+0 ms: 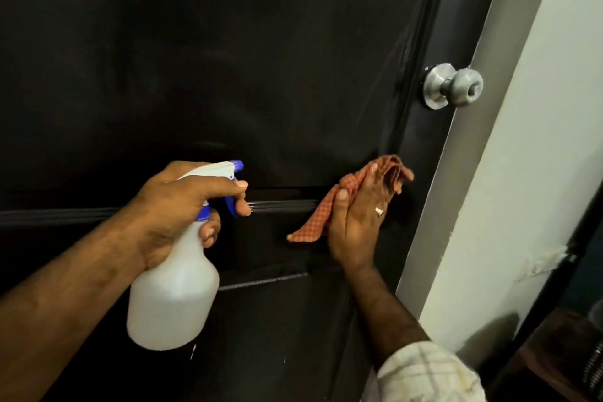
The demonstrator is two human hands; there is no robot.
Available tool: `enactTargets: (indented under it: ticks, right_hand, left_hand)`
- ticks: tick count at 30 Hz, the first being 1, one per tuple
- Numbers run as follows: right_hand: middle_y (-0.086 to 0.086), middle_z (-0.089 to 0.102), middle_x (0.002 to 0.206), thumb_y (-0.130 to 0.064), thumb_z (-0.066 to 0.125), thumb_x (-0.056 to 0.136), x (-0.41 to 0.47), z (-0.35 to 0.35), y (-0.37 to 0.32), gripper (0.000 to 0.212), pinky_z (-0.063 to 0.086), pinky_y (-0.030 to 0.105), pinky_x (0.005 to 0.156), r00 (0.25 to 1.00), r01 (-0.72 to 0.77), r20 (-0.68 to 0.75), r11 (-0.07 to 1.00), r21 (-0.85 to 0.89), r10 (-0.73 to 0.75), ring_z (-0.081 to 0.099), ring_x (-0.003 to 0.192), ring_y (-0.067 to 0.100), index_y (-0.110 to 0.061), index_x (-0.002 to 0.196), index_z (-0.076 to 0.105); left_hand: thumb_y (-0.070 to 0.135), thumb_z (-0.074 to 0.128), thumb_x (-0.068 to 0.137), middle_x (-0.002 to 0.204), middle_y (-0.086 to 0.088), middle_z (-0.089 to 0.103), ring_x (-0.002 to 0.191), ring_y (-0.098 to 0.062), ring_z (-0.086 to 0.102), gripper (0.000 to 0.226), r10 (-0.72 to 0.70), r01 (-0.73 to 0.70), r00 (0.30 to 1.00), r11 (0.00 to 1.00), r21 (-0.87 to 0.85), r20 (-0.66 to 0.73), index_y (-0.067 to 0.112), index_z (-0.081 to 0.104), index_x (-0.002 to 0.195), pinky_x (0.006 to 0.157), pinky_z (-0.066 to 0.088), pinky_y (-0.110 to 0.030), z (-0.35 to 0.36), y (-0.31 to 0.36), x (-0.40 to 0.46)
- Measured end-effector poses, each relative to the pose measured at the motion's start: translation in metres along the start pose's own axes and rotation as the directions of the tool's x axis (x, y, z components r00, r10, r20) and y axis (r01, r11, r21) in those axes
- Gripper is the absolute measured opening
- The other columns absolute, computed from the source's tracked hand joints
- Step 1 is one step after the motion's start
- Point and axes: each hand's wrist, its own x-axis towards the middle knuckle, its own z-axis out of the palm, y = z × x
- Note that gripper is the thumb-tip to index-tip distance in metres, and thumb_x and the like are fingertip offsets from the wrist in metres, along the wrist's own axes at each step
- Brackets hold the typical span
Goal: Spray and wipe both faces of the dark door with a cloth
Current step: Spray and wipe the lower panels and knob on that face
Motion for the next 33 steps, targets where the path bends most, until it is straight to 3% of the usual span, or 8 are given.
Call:
enactTargets:
  ticks: [7,12,18,21,23,25,28,33]
  right_hand:
    - [0.025,0.025,0.173,-0.041,0.041,0.112,0.166,-0.013,-0.05,0.069,0.01,0.046,0.135,0.975,0.153,-0.161,0.988,-0.013,-0.153,0.021,0.163,0.038,0.0,0.167,0.027]
    - [0.024,0.022,0.174,-0.037,0.042,0.113,0.038,0.002,0.008,0.069,0.02,0.061,0.13,0.983,0.165,-0.066,0.984,-0.059,-0.169,0.017,0.164,0.038,0.002,0.167,0.025]
    - [0.024,0.022,0.174,-0.046,0.036,0.113,-0.094,0.039,-0.011,0.071,0.017,0.066,0.129,0.98,-0.195,-0.045,0.979,-0.05,0.193,0.016,0.163,0.043,-0.003,0.168,0.024]
    - [0.025,0.038,0.166,-0.037,0.046,0.11,-0.149,0.073,-0.061,0.062,0.015,0.068,0.129,0.992,0.12,0.052,0.991,-0.059,-0.117,0.023,0.159,0.047,-0.001,0.16,0.04]
    - [0.017,0.053,0.156,-0.033,0.053,0.107,-0.188,0.084,-0.072,0.05,0.02,0.065,0.128,0.876,0.44,0.213,0.898,0.015,-0.432,0.035,0.155,0.042,-0.009,0.151,0.055]
    - [0.013,0.066,0.144,-0.034,0.062,0.104,-0.2,0.077,-0.057,0.044,0.028,0.057,0.126,0.771,0.574,0.301,0.817,0.051,-0.561,0.052,0.139,0.042,-0.017,0.144,0.066]
    - [0.011,0.065,0.146,-0.031,0.067,0.1,-0.19,0.047,0.0,0.049,0.03,0.055,0.127,0.766,0.594,0.307,0.804,-0.005,-0.564,0.055,0.134,0.04,-0.019,0.148,0.063]
    - [0.02,0.062,0.147,-0.035,0.057,0.105,-0.166,-0.004,0.089,0.048,0.026,0.059,0.129,0.896,0.411,0.276,0.884,-0.221,-0.347,0.057,0.133,0.044,-0.009,0.144,0.064]
  left_hand:
    - [0.017,0.071,0.095,0.099,-0.026,0.077,0.042,-0.018,0.043,0.024,0.023,-0.023,1.0,0.999,-0.037,-0.006,-0.001,0.071,0.112,0.046,0.044,-0.027,0.006,0.018,0.003]
    - [0.017,0.072,0.095,0.101,-0.029,0.076,0.041,-0.018,0.042,0.024,0.035,-0.034,0.999,0.998,-0.06,0.017,-0.001,0.07,0.11,0.05,0.043,-0.028,0.007,0.011,0.001]
    - [0.014,0.071,0.096,0.096,-0.027,0.076,0.04,-0.022,0.041,0.019,0.049,-0.05,0.998,0.998,0.028,0.046,-0.004,0.07,0.103,0.049,0.041,-0.028,-0.004,-0.046,-0.027]
    - [0.008,0.067,0.096,0.093,-0.03,0.072,0.038,-0.023,0.041,0.017,0.069,-0.07,0.997,0.996,0.054,0.019,-0.009,0.067,0.093,0.047,0.039,-0.03,-0.028,-0.089,-0.049]
    - [0.006,0.064,0.096,0.092,-0.031,0.072,0.039,-0.023,0.041,0.017,0.071,-0.07,0.997,0.995,0.069,-0.017,-0.009,0.067,0.09,0.048,0.038,-0.033,-0.046,-0.114,-0.06]
    - [0.005,0.064,0.097,0.091,-0.029,0.073,0.041,-0.025,0.043,0.015,0.066,-0.062,0.997,0.994,0.086,-0.041,-0.007,0.069,0.089,0.049,0.039,-0.034,-0.059,-0.137,-0.064]
    - [0.015,0.072,0.093,0.09,-0.025,0.075,0.041,-0.026,0.044,0.021,0.04,-0.037,0.998,0.997,0.068,-0.049,-0.005,0.071,0.091,0.048,0.04,-0.034,-0.055,-0.158,-0.06]
    - [0.012,0.073,0.093,0.069,-0.022,0.065,0.034,-0.02,0.041,0.026,-0.106,0.107,0.994,0.994,0.023,-0.033,-0.008,0.063,0.08,0.041,0.034,-0.026,0.009,-0.191,-0.026]
